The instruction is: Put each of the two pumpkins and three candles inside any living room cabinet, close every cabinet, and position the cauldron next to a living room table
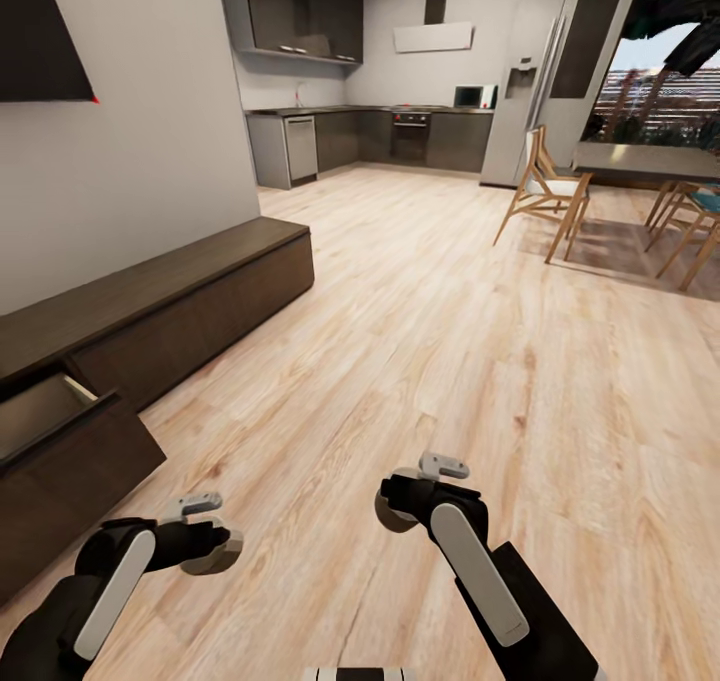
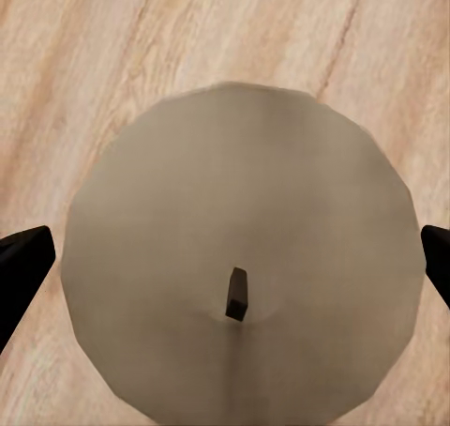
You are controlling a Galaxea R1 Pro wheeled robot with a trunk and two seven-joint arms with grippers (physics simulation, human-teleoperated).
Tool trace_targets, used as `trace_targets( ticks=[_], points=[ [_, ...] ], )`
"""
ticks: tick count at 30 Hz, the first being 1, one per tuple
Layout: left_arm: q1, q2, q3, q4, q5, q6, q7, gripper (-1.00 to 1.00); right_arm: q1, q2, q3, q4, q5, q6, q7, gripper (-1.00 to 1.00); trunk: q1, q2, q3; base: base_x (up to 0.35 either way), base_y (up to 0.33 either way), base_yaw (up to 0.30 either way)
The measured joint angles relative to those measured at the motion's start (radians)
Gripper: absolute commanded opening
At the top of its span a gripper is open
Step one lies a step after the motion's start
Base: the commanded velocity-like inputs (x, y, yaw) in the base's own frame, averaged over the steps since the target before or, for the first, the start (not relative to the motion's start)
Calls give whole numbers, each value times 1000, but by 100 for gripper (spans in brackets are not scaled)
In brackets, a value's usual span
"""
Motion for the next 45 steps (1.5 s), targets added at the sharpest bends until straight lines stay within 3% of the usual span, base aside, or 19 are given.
trace_targets(
  ticks=[19,45],
  points=[
    [0,-7,-5,-3,1,-1,0,-100,0,1,-4,1,0,3,-2,-100,-9,4,74,0,0,11],
    [0,-8,-4,-2,0,-2,0,-100,0,4,-1,5,-2,4,-1,-100,-8,5,83,-3,0,270]
  ],
)
